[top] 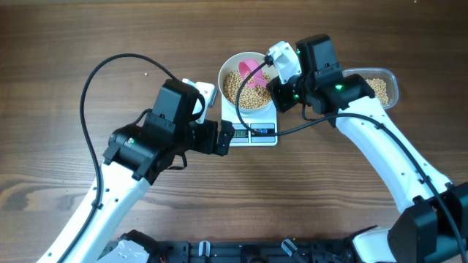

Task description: Scoop item into bowl and weigh 150g on scale

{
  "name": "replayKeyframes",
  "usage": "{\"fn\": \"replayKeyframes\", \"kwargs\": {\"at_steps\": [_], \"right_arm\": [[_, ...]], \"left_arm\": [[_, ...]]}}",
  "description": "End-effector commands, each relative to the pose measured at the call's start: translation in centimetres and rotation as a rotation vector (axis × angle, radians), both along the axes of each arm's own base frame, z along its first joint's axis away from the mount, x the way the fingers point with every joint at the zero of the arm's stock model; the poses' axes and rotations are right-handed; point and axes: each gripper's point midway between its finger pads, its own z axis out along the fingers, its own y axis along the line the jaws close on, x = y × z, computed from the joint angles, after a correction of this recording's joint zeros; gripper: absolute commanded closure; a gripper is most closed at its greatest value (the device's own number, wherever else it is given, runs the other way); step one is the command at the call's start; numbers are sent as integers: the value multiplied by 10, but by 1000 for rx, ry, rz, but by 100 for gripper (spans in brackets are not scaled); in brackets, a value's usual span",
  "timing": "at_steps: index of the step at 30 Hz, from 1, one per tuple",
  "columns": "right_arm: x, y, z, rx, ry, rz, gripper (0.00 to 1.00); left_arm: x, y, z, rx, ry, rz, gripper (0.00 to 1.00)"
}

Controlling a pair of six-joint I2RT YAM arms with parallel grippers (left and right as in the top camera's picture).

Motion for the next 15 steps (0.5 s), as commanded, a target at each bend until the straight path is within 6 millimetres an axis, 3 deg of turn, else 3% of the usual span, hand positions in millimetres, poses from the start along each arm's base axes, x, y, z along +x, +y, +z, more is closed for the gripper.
{"fn": "replayKeyframes", "kwargs": {"at_steps": [1,15], "right_arm": [[1,0,19,-7,-74,47,96],[7,-9,18,-75,-119,49,96]], "left_arm": [[-1,-3,2,-9,0,-9,0],[-1,-3,2,-9,0,-9,0]]}}
